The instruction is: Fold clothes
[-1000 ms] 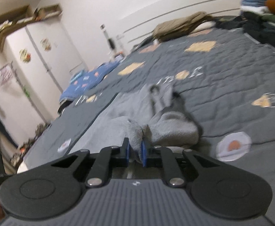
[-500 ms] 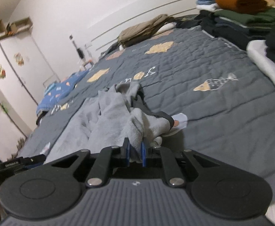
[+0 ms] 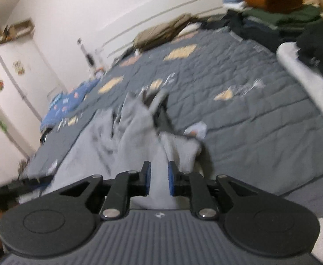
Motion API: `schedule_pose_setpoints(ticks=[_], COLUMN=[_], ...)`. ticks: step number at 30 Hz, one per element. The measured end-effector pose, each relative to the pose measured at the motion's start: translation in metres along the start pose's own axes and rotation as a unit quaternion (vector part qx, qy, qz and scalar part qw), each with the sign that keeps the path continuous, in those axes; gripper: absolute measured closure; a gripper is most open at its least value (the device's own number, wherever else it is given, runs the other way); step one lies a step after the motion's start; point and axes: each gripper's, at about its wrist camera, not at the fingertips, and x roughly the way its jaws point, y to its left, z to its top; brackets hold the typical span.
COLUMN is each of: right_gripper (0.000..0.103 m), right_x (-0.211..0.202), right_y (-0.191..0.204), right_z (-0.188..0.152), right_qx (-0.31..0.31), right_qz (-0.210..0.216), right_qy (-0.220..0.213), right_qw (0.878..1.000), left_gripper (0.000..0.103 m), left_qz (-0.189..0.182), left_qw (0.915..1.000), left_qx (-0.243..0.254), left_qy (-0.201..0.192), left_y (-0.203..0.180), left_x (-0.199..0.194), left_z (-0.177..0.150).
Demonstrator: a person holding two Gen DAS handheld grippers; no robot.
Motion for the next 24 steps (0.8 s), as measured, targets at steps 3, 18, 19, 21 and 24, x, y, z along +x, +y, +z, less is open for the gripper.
schedule_pose_setpoints(ticks=[3,18,19,21,24], right_gripper=[0.076,0.063,0.063,0.063,0.063], right_x=[0.003,0.088,0.093,0.103,0.115], right_y=[0.002,0.069,0.072,0.077,0.082], right_z=[0.004,0.01,0.01,0.01,0.009], right_qx=[-0.003,-0.116,-0.122,-0.132,-0.148], right_qz=[-0.002,0.018,0.015,0.009,0.001], right_qy=[-0.01,0.045,0.047,0.053,0.062], right_qw=[1.0,0.992,0.991,0.99,0.987], left_gripper=[0.035,0.029,0.029,0.028,0.027], left_qz=[-0.003,0.024,0.024,0.026,0.031], left_qw=[0.9999,0.9946,0.9945,0.9943,0.994], left_qx=[0.014,0.1,0.101,0.103,0.104], left_qy=[0.002,0.011,0.011,0.011,0.011], left_y=[-0.004,-0.028,-0.028,-0.028,-0.027], left_x=[0.003,0.007,0.007,0.007,0.007], left_z=[-0.003,-0.017,-0.017,-0.018,-0.017])
